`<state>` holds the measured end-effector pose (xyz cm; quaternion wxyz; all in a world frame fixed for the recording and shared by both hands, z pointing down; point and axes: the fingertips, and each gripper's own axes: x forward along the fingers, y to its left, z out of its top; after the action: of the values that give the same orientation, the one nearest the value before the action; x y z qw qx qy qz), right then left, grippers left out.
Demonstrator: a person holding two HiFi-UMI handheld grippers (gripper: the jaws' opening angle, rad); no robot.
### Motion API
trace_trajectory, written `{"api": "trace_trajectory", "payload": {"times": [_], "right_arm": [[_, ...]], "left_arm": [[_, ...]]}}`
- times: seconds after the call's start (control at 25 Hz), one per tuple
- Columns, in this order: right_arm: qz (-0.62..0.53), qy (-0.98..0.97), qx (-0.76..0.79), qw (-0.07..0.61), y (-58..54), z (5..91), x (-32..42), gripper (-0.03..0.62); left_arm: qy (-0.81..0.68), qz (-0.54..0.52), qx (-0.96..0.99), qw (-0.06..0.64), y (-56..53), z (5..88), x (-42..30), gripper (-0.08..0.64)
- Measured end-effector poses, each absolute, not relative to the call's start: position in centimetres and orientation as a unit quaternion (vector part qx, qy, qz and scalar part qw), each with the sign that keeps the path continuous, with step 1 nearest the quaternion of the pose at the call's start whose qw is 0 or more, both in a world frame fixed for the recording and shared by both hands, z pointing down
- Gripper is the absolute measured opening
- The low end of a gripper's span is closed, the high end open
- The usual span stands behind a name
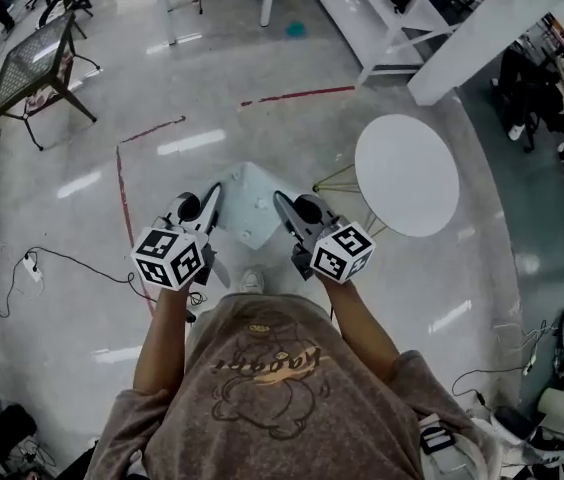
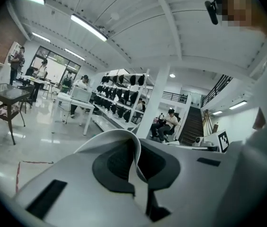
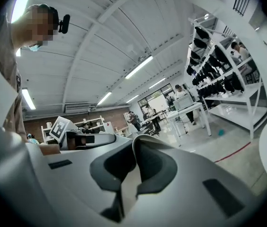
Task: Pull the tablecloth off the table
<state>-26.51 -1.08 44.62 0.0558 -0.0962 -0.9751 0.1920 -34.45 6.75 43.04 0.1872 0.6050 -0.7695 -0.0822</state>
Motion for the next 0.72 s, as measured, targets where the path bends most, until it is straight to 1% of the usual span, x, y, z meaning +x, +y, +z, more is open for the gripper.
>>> {"api": "trace_trajectory", "payload": {"times": [0.32,0.72], "right_arm": [[0.196,-0.980,0.007,0.038,-6.5,45.1,-20.0,0.011],[0.198,-0.971,0.135,0.014,-12.3,44.8,-9.9,0.011]], "left_arm": [[-0.702,-0.063,0.682,0.194,-0.5,43.5,-29.4,0.021],[-0.607,-0.033,0.767,0.203,-8.9,43.2,-20.5,0.021]]}}
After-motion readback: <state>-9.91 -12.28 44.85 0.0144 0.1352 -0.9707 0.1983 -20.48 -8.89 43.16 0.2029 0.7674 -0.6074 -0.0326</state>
